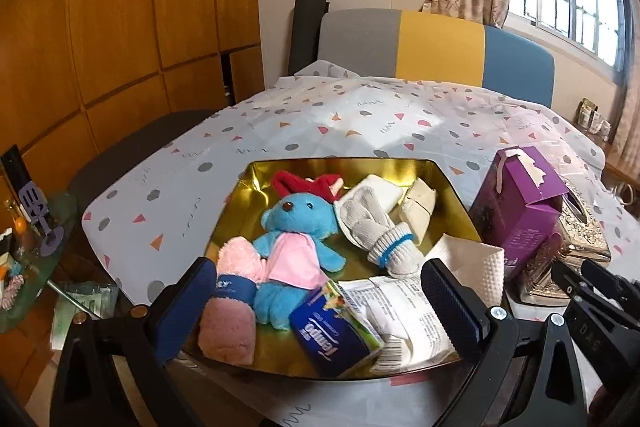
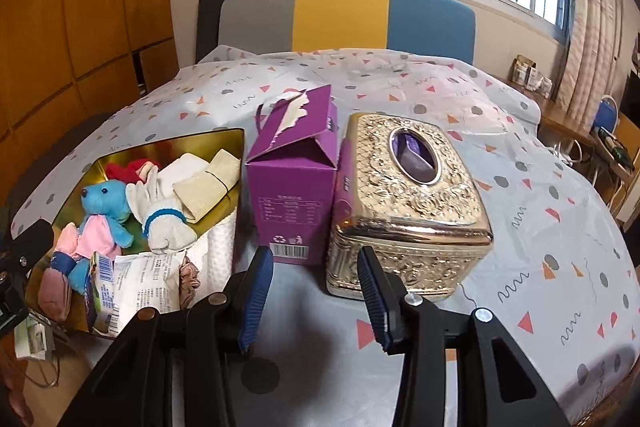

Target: Organize soft objects

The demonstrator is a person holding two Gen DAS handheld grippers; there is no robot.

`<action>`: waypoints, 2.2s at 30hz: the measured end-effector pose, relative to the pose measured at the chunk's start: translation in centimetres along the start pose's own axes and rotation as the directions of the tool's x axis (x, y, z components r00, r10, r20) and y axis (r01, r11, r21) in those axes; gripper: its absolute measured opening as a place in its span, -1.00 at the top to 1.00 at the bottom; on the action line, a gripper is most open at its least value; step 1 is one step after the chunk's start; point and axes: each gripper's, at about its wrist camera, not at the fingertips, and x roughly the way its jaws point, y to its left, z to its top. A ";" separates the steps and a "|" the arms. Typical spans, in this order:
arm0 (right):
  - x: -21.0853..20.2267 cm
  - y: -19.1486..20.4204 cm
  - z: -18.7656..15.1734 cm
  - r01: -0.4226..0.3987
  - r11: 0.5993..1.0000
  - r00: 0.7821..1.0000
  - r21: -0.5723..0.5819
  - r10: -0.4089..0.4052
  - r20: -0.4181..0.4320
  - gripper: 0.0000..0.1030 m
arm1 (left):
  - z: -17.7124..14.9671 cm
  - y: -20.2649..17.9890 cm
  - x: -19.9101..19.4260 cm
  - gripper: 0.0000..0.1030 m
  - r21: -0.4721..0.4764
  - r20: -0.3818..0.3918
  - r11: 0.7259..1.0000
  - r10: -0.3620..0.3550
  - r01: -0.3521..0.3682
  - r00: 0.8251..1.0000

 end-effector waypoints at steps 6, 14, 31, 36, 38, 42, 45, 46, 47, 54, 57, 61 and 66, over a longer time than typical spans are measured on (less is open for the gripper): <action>-0.4 -0.4 0.5 0.012 1.000 1.000 0.008 -0.012 0.025 0.14 | -0.4 -0.7 0.3 -0.99 0.011 -0.015 1.000 -0.009 0.009 1.000; 0.0 -0.1 0.2 0.009 1.000 1.000 0.000 -0.009 0.013 0.14 | -0.5 -0.6 0.4 -0.99 -0.010 -0.034 1.000 -0.022 0.022 0.999; -0.2 0.2 0.3 -0.001 1.000 1.000 -0.008 0.001 0.013 0.14 | -0.6 -0.8 0.3 -0.99 -0.015 -0.046 1.000 -0.028 0.027 0.999; -0.2 0.2 0.3 -0.002 1.000 1.000 -0.008 0.002 0.013 0.14 | -0.6 -0.7 0.2 -0.99 -0.015 -0.050 0.999 -0.029 0.029 0.998; -0.2 0.2 0.3 -0.002 1.000 1.000 -0.008 0.002 0.011 0.14 | -0.6 -0.8 0.2 -0.99 -0.014 -0.053 0.999 -0.030 0.029 0.998; -0.2 0.2 0.3 -0.003 1.000 1.000 -0.009 0.003 0.011 0.14 | -0.6 -0.8 0.1 -0.99 -0.014 -0.053 0.999 -0.030 0.029 0.998; -0.2 0.3 0.3 -0.003 1.000 1.000 -0.011 0.003 0.013 0.14 | -0.6 -0.8 0.1 -0.99 -0.014 -0.052 1.000 -0.029 0.028 0.998; -0.2 0.3 0.3 -0.003 1.000 1.000 -0.010 0.003 0.012 0.14 | -0.6 -0.8 0.1 -0.99 -0.013 -0.053 1.000 -0.028 0.027 0.998; -0.3 0.3 0.3 -0.003 1.000 1.000 -0.011 0.003 0.012 0.14 | -0.6 -0.8 0.1 -0.99 -0.014 -0.054 1.000 -0.029 0.028 0.998; -0.3 0.3 0.3 -0.001 1.000 1.000 -0.011 0.001 0.015 0.14 | -0.6 -0.8 0.1 -0.99 -0.012 -0.058 1.000 -0.030 0.029 0.998; -0.3 0.3 0.3 -0.001 1.000 1.000 -0.011 0.001 0.015 0.14 | -0.6 -0.8 0.1 -0.99 -0.011 -0.059 0.999 -0.031 0.030 0.998; -0.3 0.3 0.3 -0.001 1.000 1.000 -0.013 0.001 0.012 0.14 | -0.7 -0.7 0.2 -0.99 -0.005 -0.063 0.999 -0.039 0.039 0.997; -0.4 0.1 0.3 0.003 1.000 1.000 -0.010 -0.003 0.013 0.14 | -0.9 -0.7 0.1 -0.99 0.007 -0.047 0.999 -0.038 0.038 0.998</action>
